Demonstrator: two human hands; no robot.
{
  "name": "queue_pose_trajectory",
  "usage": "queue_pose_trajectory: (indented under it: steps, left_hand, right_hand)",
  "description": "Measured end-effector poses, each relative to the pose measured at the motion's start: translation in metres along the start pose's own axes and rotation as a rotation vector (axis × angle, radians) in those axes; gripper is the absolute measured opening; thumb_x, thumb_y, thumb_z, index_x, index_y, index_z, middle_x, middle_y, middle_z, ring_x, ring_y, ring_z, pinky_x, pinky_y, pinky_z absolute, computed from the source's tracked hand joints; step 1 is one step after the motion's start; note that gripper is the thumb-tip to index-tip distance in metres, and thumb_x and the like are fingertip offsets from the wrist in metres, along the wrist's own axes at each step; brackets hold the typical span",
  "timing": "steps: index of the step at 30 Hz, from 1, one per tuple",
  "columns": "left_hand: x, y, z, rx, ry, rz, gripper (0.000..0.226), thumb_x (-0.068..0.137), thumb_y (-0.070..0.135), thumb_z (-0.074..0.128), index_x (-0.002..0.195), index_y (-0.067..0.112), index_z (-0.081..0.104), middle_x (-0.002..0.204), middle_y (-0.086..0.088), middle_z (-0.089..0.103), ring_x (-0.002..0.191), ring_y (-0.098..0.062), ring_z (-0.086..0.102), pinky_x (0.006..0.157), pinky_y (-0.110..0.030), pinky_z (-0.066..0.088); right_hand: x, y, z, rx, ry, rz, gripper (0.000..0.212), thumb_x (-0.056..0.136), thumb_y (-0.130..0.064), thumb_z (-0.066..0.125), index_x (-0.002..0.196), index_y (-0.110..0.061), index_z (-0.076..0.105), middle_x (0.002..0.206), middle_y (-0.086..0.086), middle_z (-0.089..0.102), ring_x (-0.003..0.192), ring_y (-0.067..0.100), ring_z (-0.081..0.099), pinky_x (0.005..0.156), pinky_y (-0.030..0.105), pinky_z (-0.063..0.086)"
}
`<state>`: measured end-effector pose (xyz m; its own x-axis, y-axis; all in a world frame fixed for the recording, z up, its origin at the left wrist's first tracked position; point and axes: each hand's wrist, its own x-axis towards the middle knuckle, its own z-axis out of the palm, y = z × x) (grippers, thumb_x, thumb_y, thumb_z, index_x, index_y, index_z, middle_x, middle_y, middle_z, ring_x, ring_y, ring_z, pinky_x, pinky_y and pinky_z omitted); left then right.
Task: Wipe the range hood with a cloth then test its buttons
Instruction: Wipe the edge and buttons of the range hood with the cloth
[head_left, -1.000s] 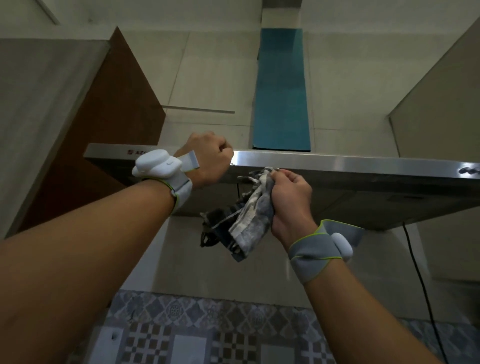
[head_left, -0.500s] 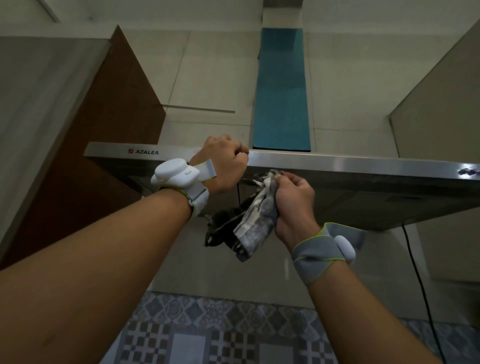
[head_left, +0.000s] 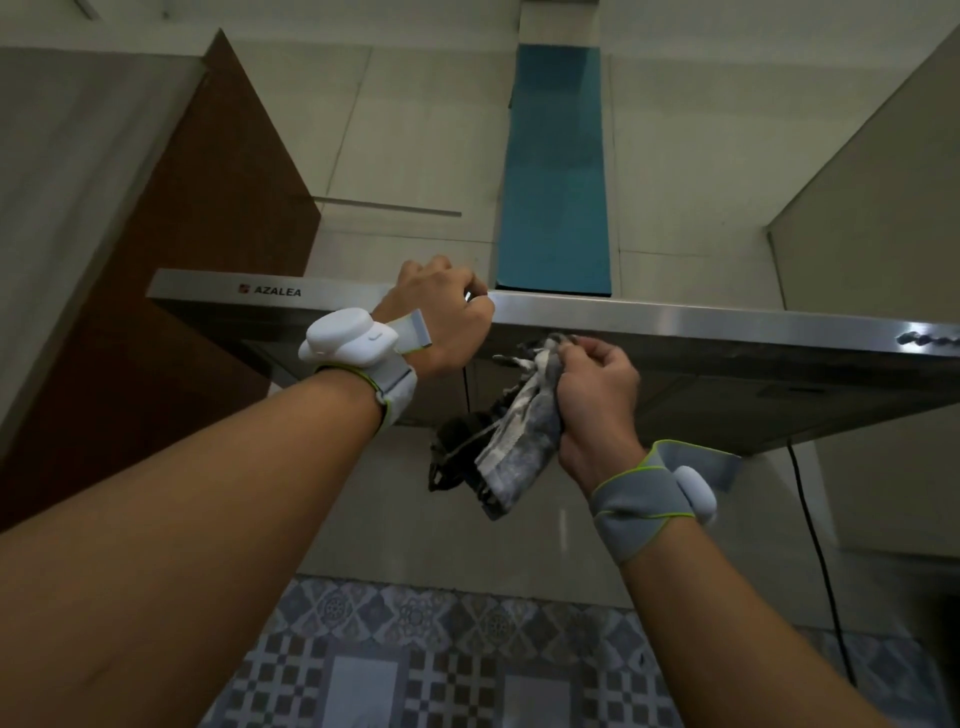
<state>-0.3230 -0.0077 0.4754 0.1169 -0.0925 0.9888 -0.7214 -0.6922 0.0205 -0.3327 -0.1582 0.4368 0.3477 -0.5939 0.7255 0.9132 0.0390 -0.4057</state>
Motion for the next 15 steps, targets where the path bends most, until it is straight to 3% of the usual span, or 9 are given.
queue_pose_trajectory:
  steps: [3, 6, 10, 15]
  left_hand:
    - [0.0, 0.003, -0.004, 0.04, -0.028, -0.009, 0.045, 0.081, 0.042, 0.032, 0.111, 0.023, 0.06, 0.112, -0.004, 0.054, 0.11, -0.025, 0.045, 0.091, -0.04, 0.044]
    - [0.001, 0.01, -0.003, 0.091, -0.039, -0.02, 0.043, 0.079, 0.042, 0.031, 0.107, 0.022, 0.057, 0.112, -0.006, 0.055, 0.108, -0.027, 0.045, 0.089, -0.039, 0.044]
    - [-0.001, 0.023, 0.004, 0.135, -0.013, -0.013, 0.049, 0.078, 0.042, 0.031, 0.113, 0.022, 0.058, 0.115, -0.006, 0.054, 0.11, -0.029, 0.045, 0.087, -0.038, 0.044]
    - [-0.001, 0.038, 0.013, 0.094, -0.014, -0.003, 0.048, 0.079, 0.041, 0.029, 0.113, 0.028, 0.06, 0.117, -0.003, 0.055, 0.112, -0.029, 0.044, 0.09, -0.039, 0.043]
  right_hand:
    - [0.004, -0.002, -0.004, 0.016, -0.003, 0.058, 0.011, 0.086, -0.005, 0.063, 0.094, -0.013, 0.06, 0.084, 0.013, 0.067, 0.073, 0.022, 0.063, 0.074, 0.039, 0.057]
    - [0.01, -0.015, -0.02, 0.057, 0.069, 0.028, 0.014, 0.088, -0.003, 0.062, 0.099, -0.01, 0.058, 0.082, 0.01, 0.064, 0.067, 0.017, 0.061, 0.067, 0.031, 0.055]
    - [0.013, -0.027, -0.037, 0.042, 0.071, -0.04, 0.012, 0.091, -0.005, 0.059, 0.103, -0.009, 0.058, 0.084, 0.007, 0.065, 0.075, 0.018, 0.063, 0.076, 0.034, 0.057]
    - [0.011, -0.018, -0.027, -0.031, -0.003, -0.031, 0.011, 0.088, -0.005, 0.063, 0.088, -0.015, 0.058, 0.077, 0.005, 0.065, 0.073, 0.017, 0.063, 0.077, 0.037, 0.056]
